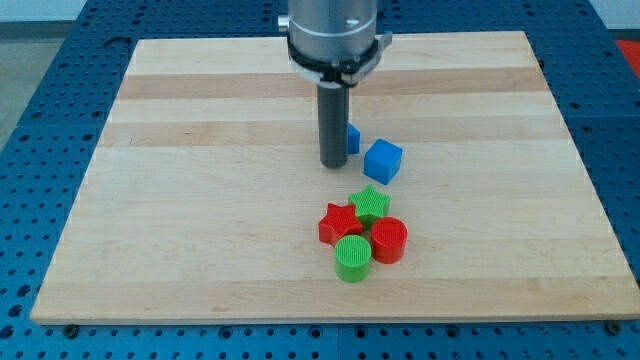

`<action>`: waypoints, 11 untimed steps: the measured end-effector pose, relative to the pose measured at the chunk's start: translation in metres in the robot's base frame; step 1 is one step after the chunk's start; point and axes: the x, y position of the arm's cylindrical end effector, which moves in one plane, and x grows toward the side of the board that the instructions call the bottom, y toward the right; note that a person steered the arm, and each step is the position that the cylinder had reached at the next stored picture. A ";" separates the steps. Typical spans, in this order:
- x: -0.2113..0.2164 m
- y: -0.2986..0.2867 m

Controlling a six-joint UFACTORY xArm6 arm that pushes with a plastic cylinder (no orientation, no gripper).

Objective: Move the blue triangle towards the yellow heart

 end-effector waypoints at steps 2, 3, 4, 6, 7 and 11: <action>-0.054 0.008; -0.072 0.018; -0.054 0.021; -0.075 0.074; -0.089 0.043; -0.080 -0.046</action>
